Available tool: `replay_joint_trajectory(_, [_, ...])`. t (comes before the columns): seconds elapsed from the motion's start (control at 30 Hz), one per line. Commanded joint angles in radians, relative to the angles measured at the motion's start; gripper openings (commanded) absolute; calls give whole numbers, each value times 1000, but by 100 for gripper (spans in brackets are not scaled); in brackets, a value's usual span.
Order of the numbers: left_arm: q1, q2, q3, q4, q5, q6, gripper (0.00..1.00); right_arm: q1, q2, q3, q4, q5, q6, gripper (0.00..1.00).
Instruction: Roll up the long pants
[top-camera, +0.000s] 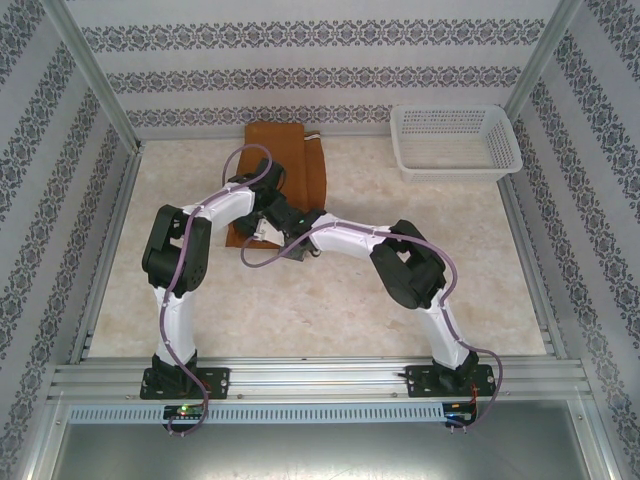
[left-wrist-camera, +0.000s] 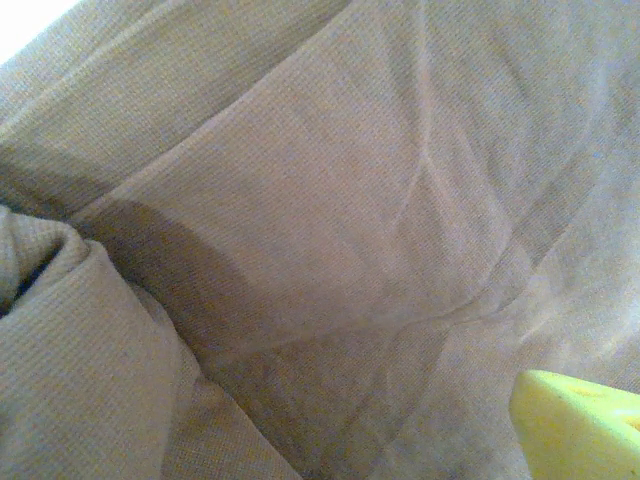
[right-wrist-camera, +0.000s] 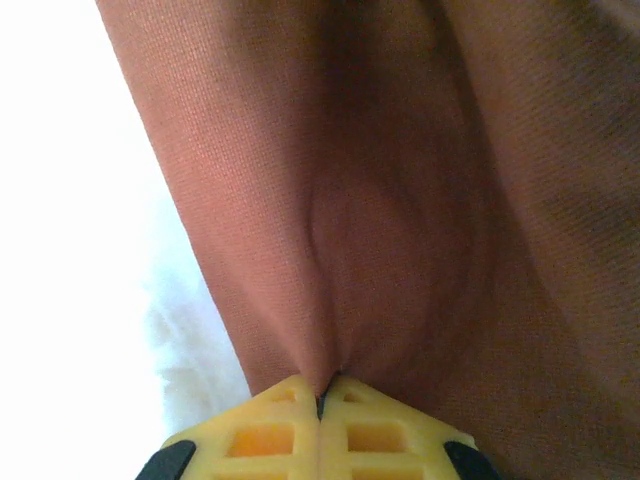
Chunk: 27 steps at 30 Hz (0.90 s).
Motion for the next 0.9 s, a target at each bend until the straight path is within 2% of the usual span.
replay_joint_trajectory(0.0, [42, -54, 48, -69, 15, 20, 100, -46, 51, -19, -103, -29, 63, 0])
replay_joint_trajectory(0.27, [146, -158, 157, -79, 0, 33, 100, -84, 3, 39, -222, -154, 142, 0])
replay_joint_trajectory(0.47, [152, -230, 92, -62, 27, 35, 100, -116, 11, 143, -358, -274, 181, 0])
replay_joint_trajectory(0.63, [121, -325, -85, 1, 70, -2, 100, -153, 77, 349, -543, -396, 196, 0])
replay_joint_trajectory(0.87, [-20, -409, -232, 50, 73, -46, 100, -185, 206, 682, -773, -499, 223, 0])
